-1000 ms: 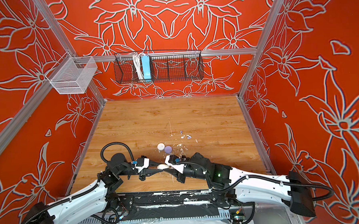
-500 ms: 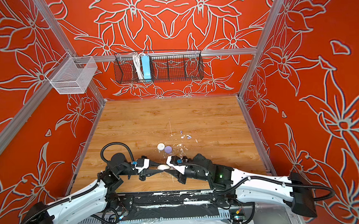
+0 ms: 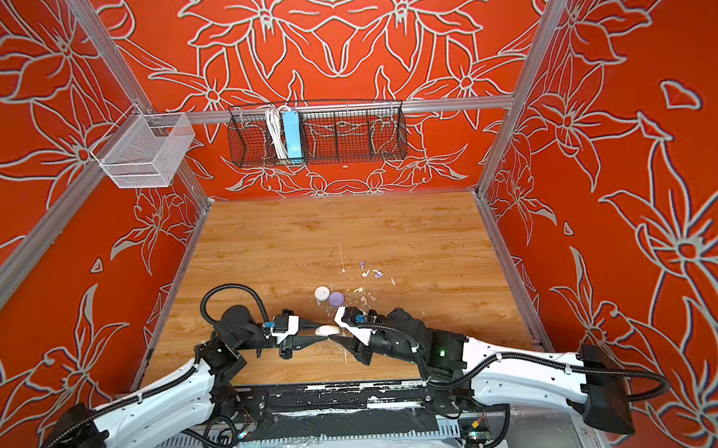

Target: Insert the wireless bluetooth earbuds into the charging case

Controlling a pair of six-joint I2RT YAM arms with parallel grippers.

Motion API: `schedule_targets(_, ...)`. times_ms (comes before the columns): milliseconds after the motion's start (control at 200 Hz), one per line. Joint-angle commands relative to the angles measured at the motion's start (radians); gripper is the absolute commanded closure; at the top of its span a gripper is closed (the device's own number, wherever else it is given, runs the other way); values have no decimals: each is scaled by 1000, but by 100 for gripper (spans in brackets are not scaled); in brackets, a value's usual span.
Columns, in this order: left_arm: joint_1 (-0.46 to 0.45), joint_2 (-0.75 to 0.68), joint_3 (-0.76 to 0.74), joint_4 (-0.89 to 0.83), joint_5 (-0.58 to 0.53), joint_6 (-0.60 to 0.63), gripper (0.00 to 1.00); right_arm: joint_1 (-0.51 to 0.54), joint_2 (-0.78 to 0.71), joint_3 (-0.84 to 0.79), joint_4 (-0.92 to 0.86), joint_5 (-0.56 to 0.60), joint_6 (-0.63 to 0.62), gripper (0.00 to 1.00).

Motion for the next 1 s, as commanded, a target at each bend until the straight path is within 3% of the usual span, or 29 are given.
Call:
schedule_targets(0,-25,-6,24,8,122,27,100,-20,-15,-4,10,147,19,57)
schedule_targets(375,-27,2,27,6,123,30,100,-21,-10,2,18,156,19,64)
schedule_targets(996,-30,9,27,9,129,36,100,-28,14,57,-33,269,20,68)
